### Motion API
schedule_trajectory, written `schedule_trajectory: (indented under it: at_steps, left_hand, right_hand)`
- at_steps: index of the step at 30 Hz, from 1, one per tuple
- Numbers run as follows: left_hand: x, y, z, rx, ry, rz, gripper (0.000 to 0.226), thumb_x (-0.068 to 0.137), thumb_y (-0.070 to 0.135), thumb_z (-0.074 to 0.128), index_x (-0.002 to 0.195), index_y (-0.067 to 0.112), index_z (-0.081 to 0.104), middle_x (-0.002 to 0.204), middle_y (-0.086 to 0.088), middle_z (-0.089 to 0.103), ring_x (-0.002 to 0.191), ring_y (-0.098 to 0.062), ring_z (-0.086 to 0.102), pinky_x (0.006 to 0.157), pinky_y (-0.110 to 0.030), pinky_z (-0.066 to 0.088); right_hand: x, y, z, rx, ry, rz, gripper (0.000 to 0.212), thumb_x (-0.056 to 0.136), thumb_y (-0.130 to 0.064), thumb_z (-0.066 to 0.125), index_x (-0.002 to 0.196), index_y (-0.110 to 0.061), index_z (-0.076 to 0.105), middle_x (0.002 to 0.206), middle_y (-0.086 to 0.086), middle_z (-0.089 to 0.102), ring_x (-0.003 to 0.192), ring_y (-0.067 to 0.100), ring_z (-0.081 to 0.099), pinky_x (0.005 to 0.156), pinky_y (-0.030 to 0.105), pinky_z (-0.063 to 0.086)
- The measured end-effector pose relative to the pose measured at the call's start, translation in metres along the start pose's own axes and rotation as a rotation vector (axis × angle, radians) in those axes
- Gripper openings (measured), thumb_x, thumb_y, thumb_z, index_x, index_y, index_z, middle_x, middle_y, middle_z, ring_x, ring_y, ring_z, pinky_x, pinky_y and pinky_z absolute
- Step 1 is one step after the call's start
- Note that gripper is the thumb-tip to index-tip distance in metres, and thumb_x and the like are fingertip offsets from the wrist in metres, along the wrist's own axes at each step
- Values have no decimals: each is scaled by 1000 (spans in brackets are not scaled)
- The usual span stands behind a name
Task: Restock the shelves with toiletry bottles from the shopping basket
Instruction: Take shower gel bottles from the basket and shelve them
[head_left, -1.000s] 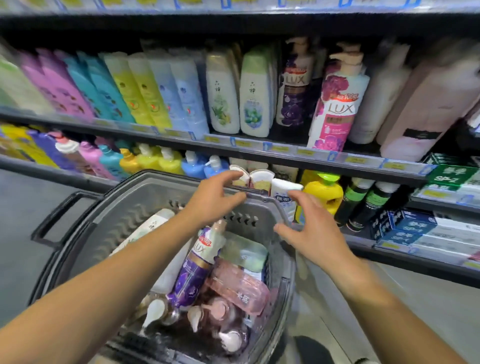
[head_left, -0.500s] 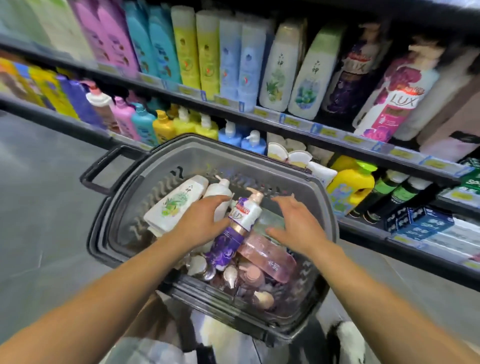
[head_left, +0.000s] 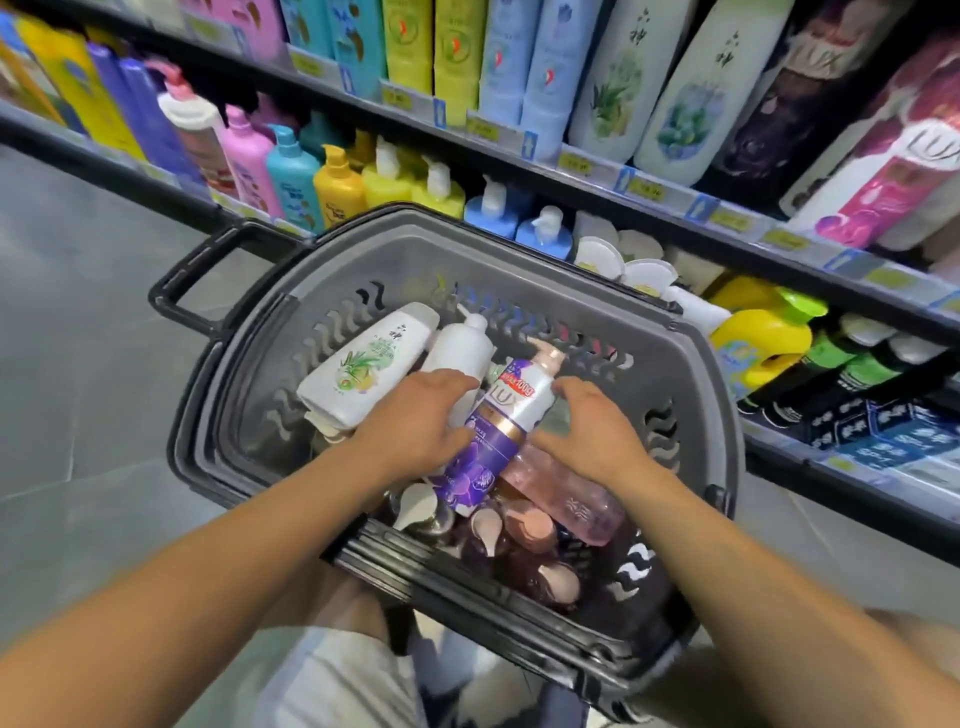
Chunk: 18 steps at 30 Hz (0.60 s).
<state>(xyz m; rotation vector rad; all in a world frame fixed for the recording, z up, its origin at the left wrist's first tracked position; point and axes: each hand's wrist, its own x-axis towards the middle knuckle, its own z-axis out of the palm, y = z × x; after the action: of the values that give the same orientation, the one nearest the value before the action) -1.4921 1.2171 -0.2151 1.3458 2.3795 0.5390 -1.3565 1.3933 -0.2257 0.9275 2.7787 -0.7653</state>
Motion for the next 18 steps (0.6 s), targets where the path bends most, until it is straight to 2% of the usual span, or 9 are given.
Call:
schedule_trajectory:
  at_steps: [4, 7, 9, 11, 14, 18]
  left_hand:
    - [9, -1, 2, 32, 23, -14, 60, 86, 33, 67, 141, 17, 48, 143, -5, 51, 128, -25, 46, 106, -35, 36]
    - [15, -1, 2, 38, 17, -28, 61, 86, 30, 68, 141, 16, 47, 144, -6, 50, 129, -27, 44, 109, -38, 35]
    - [16, -3, 3, 42, 20, -22, 60, 86, 29, 68, 141, 15, 47, 143, -6, 50, 129, -28, 43, 108, -40, 34]
    - [17, -5, 5, 36, 26, -12, 60, 86, 29, 68, 140, 14, 49, 142, -6, 51, 129, -28, 44, 108, -41, 34]
    - [17, -10, 7, 23, 42, -12, 59, 86, 30, 68, 140, 14, 50, 143, -6, 51, 129, -27, 45, 108, -41, 34]
    - [17, -13, 8, -3, 61, -19, 59, 84, 29, 70, 138, 14, 51, 142, -6, 52, 129, -27, 46, 108, -41, 35]
  right_hand:
    - [27, 1, 10, 215, -16, 229, 55, 78, -44, 74, 114, -14, 45, 111, 5, 61, 98, 24, 60, 83, 39, 49]
    - [45, 0, 17, 423, -68, 347, 52, 78, -49, 71, 111, -11, 55, 107, 5, 65, 98, 25, 62, 80, 35, 48]
    - [55, -1, 23, 564, -45, 382, 42, 78, -49, 72, 97, -13, 64, 101, 7, 69, 94, 26, 66, 85, 40, 53]
    - [62, -3, 29, 699, -27, 402, 31, 78, -42, 74, 84, -13, 65, 93, 8, 72, 88, 28, 69, 87, 49, 55]
    - [67, 0, 35, 775, -4, 445, 29, 77, -37, 77, 86, -12, 65, 92, 11, 72, 86, 30, 70, 84, 52, 56]
    - [56, 3, 28, 827, 88, 460, 27, 71, -31, 80, 88, -17, 64, 88, 3, 73, 82, 24, 71, 79, 51, 58]
